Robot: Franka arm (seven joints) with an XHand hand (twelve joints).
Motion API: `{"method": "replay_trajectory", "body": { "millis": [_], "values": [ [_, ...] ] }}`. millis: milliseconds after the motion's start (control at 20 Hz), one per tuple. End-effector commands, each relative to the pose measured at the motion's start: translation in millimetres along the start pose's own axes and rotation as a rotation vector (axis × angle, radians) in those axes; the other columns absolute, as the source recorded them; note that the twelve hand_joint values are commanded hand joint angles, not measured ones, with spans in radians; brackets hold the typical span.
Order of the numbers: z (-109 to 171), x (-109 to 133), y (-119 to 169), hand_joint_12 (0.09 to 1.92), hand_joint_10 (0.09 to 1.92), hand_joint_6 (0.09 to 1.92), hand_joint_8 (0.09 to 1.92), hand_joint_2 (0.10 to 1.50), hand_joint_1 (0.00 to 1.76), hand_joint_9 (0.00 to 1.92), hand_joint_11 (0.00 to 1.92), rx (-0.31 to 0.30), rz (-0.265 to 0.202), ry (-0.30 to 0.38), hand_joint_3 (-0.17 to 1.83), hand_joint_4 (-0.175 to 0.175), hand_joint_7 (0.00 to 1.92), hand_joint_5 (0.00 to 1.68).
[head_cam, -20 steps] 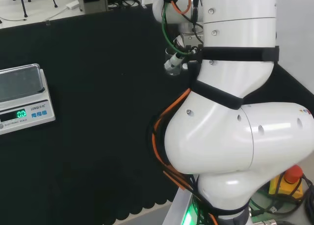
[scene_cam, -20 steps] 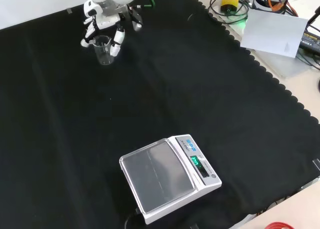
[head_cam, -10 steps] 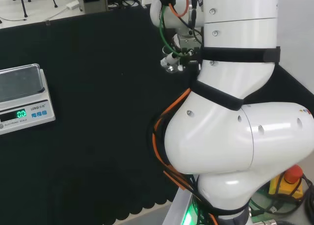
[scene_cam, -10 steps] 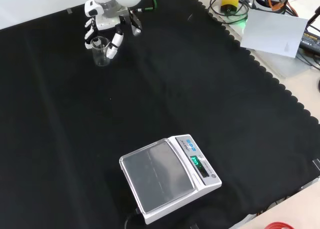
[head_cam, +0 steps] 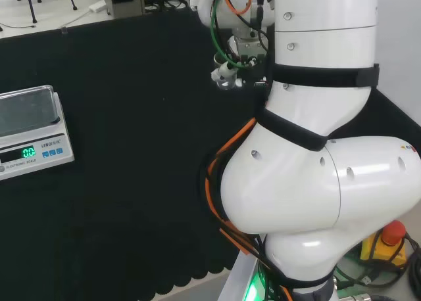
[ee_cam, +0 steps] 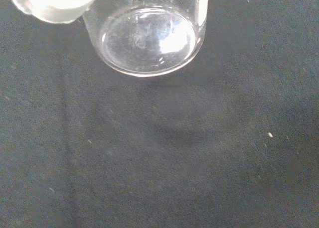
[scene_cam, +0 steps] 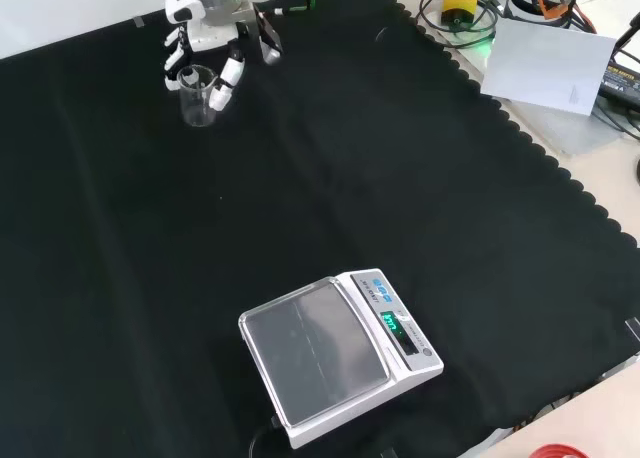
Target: Pick up the beaker.
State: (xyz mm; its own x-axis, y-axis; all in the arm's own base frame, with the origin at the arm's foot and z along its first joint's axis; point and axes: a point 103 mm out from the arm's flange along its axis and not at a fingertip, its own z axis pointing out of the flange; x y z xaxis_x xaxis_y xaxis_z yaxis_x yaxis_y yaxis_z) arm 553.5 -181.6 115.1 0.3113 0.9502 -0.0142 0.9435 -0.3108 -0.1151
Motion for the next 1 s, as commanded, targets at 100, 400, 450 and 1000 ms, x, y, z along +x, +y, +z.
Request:
{"method": "replay_trajectory", "body": {
  "millis": [100, 400, 450, 1000],
  "values": [
    [-33, 53, 1, 1.41, 0.64, 0.88, 0.97, 0.81, 0.86, 1.03, 0.5, -0.012, -0.091, 0.019, 0.38, 0.152, 1.07, 0.85],
    [-37, 119, 4, 1.41, 0.64, 0.88, 0.97, 0.8, 0.86, 1.03, 0.51, -0.013, -0.19, 0.062, 0.39, 0.149, 1.07, 0.84],
    [-37, 131, 4, 1.41, 0.64, 0.88, 0.97, 0.8, 0.86, 1.03, 0.51, -0.015, -0.208, 0.069, 0.39, 0.149, 1.07, 0.84],
    [-44, 266, -4, 1.39, 0.64, 0.86, 0.96, 0.78, 0.87, 1.04, 0.53, -0.018, -0.43, 0.092, 0.41, 0.144, 1.09, 0.86]
  ]
}}
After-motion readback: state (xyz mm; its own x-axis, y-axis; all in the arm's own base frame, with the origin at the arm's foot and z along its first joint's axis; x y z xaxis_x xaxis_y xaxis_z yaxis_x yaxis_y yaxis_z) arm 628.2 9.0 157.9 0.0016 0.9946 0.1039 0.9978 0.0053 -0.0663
